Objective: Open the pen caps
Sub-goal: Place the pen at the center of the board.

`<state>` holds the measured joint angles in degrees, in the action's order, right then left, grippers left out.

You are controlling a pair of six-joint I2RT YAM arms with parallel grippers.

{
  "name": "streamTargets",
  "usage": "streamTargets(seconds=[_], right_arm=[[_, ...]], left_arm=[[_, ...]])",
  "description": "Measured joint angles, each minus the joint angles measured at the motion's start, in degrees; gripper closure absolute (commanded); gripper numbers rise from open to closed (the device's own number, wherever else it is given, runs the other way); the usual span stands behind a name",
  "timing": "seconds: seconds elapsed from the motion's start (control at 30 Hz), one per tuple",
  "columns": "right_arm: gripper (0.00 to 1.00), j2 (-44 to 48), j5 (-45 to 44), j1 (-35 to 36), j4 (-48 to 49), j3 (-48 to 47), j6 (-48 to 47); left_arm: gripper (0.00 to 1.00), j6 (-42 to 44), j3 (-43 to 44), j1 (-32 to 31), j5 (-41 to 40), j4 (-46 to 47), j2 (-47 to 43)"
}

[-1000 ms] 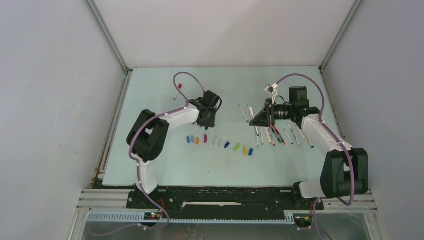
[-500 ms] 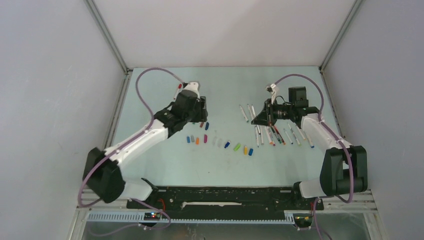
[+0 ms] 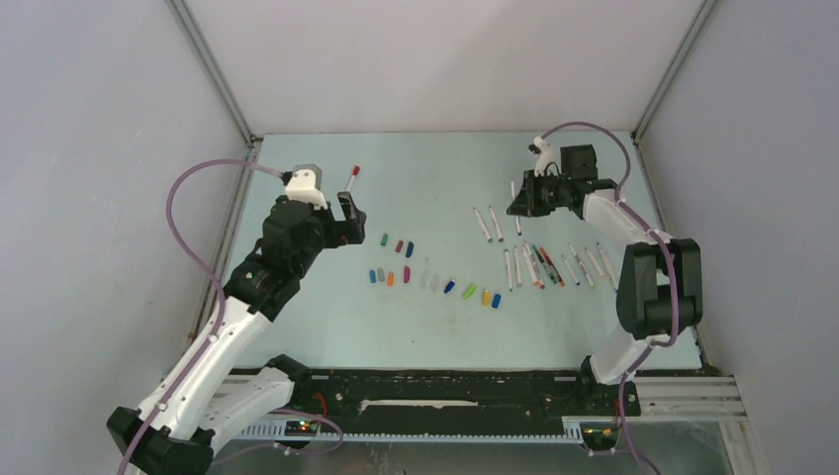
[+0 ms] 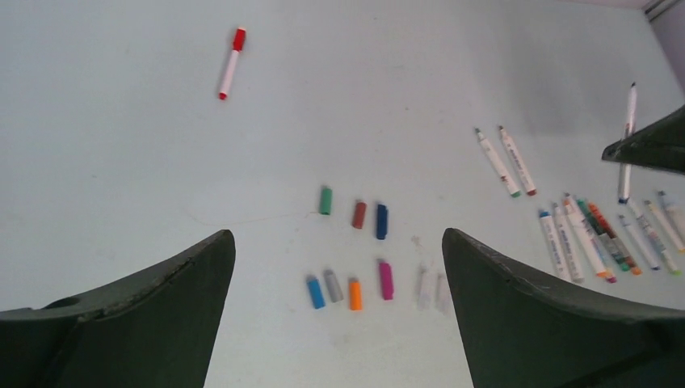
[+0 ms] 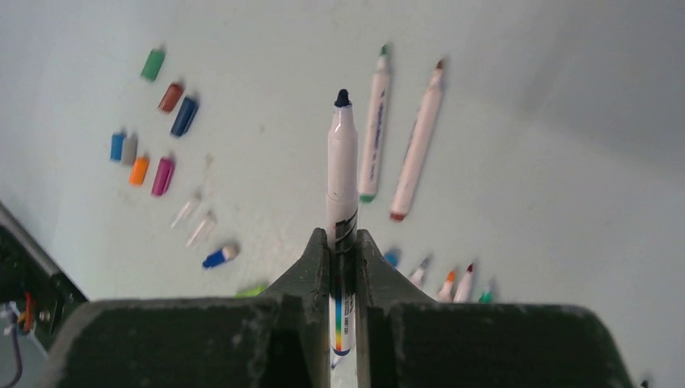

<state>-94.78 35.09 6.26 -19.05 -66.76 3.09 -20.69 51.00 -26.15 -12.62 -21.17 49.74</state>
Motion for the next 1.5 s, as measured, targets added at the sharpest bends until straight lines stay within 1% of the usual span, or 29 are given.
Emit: streamTargets(seconds=[0.2,0.33,0.5,0.77,1.07,1.5], right_arm=[[0.95,-10.0,-5.3,0.4,-4.0,-10.4,1.1],[0.94,-15.9,-7.4,0.8,-7.4,-16.7,1.5],[0.93,-20.9,-10.1,1.5,-10.6,-21.8,1.5],[0.92,-25.0,-12.2,1.6,-13.2,-23.1,1.5],[0.89,-29.0,-12.7,0.9,-14.8,-25.6,1.7],[0.8,-30.2,-14.2,0.8,-16.4,-26.5,1.7]], left_arm=[[0.0,8.0,0.8,0.0,-4.1,-4.4,0.1],[0.0,10.7,0.8,0.1,-6.1,-6.6,1.6],[0.0,12.1,0.8,1.2,-6.7,-8.0,2.4],[0.0,12.2,0.8,3.8,-6.4,-8.2,2.3],[0.0,12.2,0.8,4.2,-6.2,-8.2,1.6],[0.0,12.2,0.8,4.4,-6.2,-8.1,1.1]])
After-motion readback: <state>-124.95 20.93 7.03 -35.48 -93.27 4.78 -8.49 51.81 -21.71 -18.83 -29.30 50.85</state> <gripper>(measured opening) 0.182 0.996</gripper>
